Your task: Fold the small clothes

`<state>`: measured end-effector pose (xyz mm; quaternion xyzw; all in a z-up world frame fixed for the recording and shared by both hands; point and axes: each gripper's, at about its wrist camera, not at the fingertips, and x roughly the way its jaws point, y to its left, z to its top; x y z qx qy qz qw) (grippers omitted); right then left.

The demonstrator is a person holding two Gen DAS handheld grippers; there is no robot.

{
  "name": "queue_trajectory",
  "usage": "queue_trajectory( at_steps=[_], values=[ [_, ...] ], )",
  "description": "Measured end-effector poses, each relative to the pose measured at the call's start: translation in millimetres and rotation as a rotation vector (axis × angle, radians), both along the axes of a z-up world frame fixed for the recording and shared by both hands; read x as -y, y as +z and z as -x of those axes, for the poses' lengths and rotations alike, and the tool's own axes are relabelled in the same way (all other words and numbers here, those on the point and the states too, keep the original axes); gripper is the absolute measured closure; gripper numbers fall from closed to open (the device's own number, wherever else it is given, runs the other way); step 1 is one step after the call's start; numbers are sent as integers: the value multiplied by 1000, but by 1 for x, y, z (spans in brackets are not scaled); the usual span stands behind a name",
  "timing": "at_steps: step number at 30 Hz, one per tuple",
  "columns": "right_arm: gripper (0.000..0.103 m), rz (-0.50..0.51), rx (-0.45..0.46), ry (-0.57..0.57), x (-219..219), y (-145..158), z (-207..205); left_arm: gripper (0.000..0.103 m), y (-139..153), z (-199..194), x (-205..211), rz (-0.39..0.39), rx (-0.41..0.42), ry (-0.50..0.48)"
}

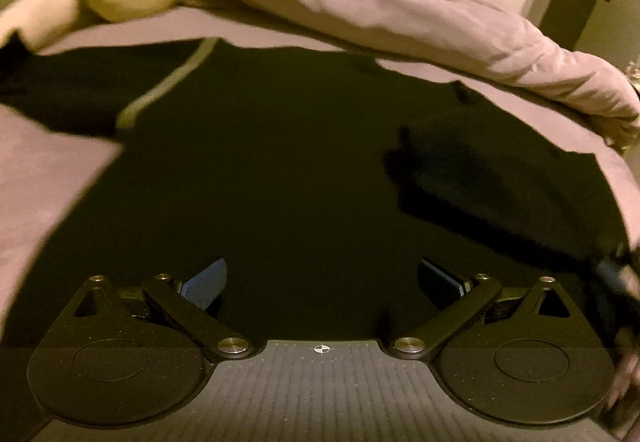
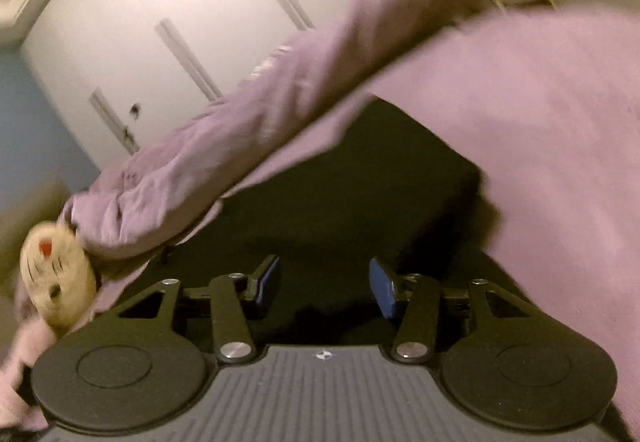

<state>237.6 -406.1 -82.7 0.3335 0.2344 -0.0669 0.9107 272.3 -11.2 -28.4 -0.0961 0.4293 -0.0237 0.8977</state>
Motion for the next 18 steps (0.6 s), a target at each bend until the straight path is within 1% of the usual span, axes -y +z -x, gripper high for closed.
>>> queue_trajectory(
  at_steps=[2, 4, 5, 6, 7, 8, 10, 12, 14, 15, 16, 17, 18],
  values=[
    [62, -65, 29, -6, 11, -8, 5, 0, -1, -23, 19, -4, 1, -14],
    [59, -58, 30, -5, 9, 1, 1, 0, -3, -44, 36, -20, 1, -33],
    [56, -43, 46, -2, 9, 7, 0, 0, -4, -53, 44, -24, 5, -33],
    [50, -28, 67, -2, 9, 13, -1, 0, -7, -63, 49, -18, -2, -32],
    [45, -16, 87, -7, 12, 19, -1, 0, -11, -72, 54, -6, -12, -24],
    [44, -14, 102, -14, 14, 21, -2, 0, -15, -78, 57, 10, -22, -19],
    [43, -21, 118, -29, 23, 22, -4, 0, -25, -91, 60, 52, -61, -12],
    [43, -37, 112, -30, 29, 20, -4, 0, -35, -100, 60, 117, -97, -8],
    [43, -68, 110, -22, 31, 13, 2, 1, -42, -103, 59, 156, -99, 10],
    [43, -71, 111, -18, 31, 12, 4, 4, -43, -105, 60, 156, -90, 13],
    [43, -69, 111, -20, 30, 8, 7, 14, -44, -107, 61, 153, -85, 9],
    [43, -69, 117, -22, 29, 6, 8, 22, -45, -109, 63, 145, -86, 6],
    [43, -75, 130, -25, 27, 3, 8, 32, -44, -111, 65, 136, -83, 2]
  ],
)
